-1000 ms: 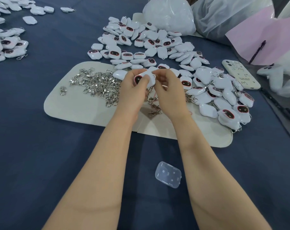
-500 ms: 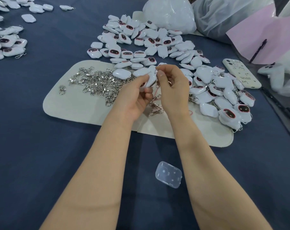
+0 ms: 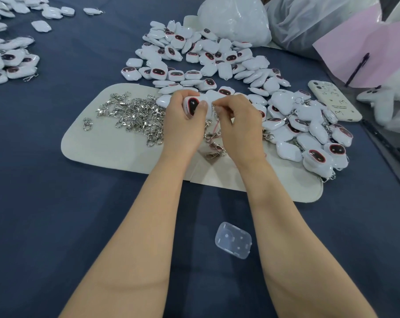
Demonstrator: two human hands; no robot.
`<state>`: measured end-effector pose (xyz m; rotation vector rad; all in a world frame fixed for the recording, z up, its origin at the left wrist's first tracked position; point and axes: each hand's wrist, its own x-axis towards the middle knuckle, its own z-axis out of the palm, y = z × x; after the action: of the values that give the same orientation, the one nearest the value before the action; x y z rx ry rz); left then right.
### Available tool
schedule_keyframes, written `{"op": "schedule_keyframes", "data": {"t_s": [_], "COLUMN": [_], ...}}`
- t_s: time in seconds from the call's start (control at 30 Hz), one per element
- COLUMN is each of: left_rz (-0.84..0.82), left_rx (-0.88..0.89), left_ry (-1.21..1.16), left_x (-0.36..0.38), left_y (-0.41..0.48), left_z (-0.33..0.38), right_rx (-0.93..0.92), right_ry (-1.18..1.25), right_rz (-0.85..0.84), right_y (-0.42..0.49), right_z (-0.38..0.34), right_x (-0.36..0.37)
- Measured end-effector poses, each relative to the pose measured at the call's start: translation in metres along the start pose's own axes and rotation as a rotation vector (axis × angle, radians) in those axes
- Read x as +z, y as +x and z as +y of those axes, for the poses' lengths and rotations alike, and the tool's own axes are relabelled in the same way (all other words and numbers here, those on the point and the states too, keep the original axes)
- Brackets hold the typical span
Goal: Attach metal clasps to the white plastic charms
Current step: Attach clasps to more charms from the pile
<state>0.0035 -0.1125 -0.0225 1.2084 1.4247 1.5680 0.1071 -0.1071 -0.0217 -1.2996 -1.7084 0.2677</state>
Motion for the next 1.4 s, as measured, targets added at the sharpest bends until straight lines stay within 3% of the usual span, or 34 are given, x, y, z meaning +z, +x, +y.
{"op": "schedule_keyframes", "data": {"t_s": [0.27, 0.43, 0.57, 0.7, 0.87, 0.97, 1.17, 1.3, 1.4], "left_rz": [0.016, -0.006, -0.064, -0.146, -0.174, -0.140, -0.031, -0.022, -0.014], "left_rx": [0.074, -0.309, -0.527, -0.647, -0.700, -0.647, -0.282, -0.035, 0.049], "left_ry": [0.072, -0.313, -0.594, -0.787, -0.857, -0.785, -0.249, -0.055, 0.058], "left_x": [-0.001, 0.000, -0.002, -0.004, -0.006, -0.004, -0.002, -0.002, -0.001], "left_y": [-0.001, 0.003, 0.004, 0.003, 0.003, 0.002, 0.004, 0.002, 0.001], "left_z": [-0.002, -0.002, 0.003, 0.007, 0.007, 0.007, 0.000, -0.001, -0.004], "right_rx": [0.049, 0.228, 0.241, 0.204, 0.185, 0.147, 0.048, 0.064, 0.114], "right_ry": [0.077, 0.264, 0.311, 0.382, 0.375, 0.287, 0.099, 0.059, 0.075], "right_rz": [-0.043, -0.088, -0.004, 0.075, 0.091, 0.075, 0.011, -0.028, -0.056], "right_y": [0.000, 0.000, 0.001, 0.000, 0.001, 0.001, 0.000, 0.001, 0.000], "right_z": [0.000, -0.002, -0.002, -0.004, -0.004, -0.003, -0.001, 0.001, 0.003], "right_x": [0.002, 0.008, 0.010, 0.010, 0.009, 0.007, 0.001, 0.000, 0.002]}}
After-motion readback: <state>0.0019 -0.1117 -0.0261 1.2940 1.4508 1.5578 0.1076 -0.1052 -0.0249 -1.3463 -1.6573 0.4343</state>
